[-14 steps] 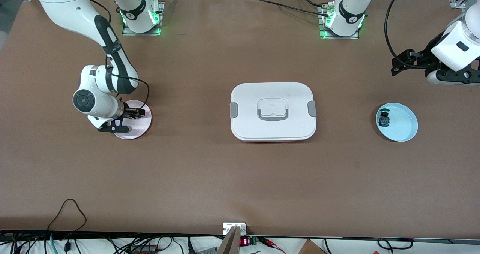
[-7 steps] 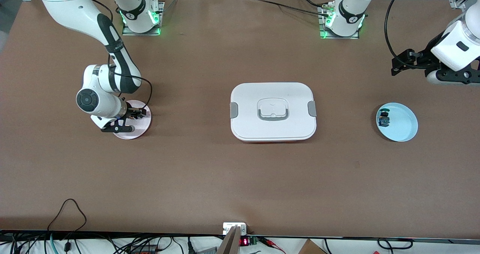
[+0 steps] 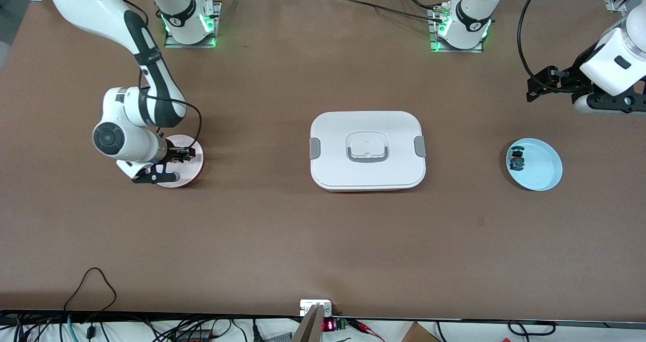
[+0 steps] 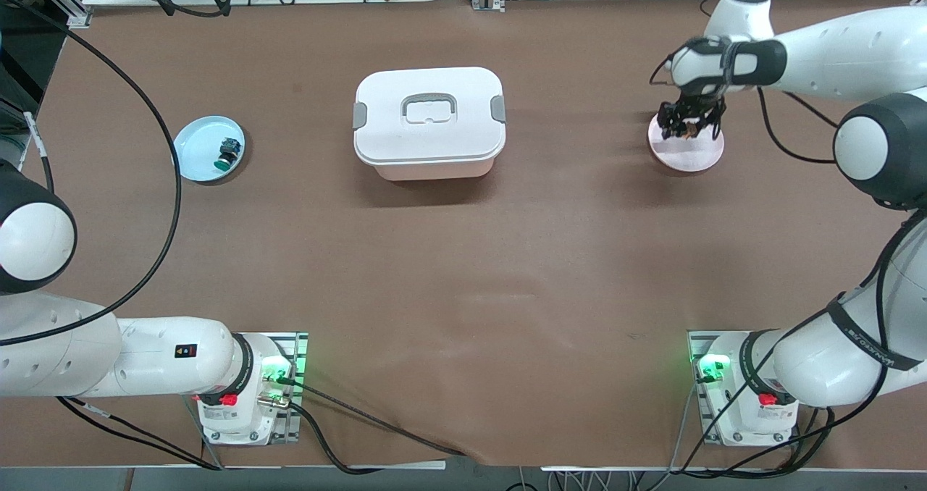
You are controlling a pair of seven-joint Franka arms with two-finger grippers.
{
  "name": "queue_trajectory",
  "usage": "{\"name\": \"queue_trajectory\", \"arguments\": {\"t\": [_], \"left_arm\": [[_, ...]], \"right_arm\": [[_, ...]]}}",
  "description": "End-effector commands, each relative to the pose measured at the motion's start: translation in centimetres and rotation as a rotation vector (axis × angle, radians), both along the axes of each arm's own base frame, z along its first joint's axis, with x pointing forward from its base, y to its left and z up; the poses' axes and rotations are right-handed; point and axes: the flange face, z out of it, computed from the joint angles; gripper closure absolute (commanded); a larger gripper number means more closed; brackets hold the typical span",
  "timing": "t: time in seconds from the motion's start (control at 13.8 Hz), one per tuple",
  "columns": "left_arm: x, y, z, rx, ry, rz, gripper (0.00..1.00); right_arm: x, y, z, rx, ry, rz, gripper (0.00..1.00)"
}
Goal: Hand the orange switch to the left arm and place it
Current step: 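Lift the orange switch with the right gripper toward the white box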
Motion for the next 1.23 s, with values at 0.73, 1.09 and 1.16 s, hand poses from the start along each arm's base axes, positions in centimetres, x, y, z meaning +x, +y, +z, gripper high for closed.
{"name": "queue_trajectory", "arguments": {"t": [0.73, 1.09, 1.16], "left_arm": [[0.4, 0.3, 0.6, -0.006, -0.005, -0.016, 0.00], [0.4, 0.6, 0.5, -0.007, -0.003, -0.008, 0.00], [0.4, 0.6, 0.5, -0.008, -0.003, -0.005, 0.00]], "right_arm": [[5.4, 6.2, 20.1, 0.217, -0.155, 0.125, 1.00], [4.9, 9.0, 23.7, 0.447, -0.141, 0.177, 1.00], [4.9, 9.2, 24.6, 0.459, -0.153, 0.215, 1.00]]}}
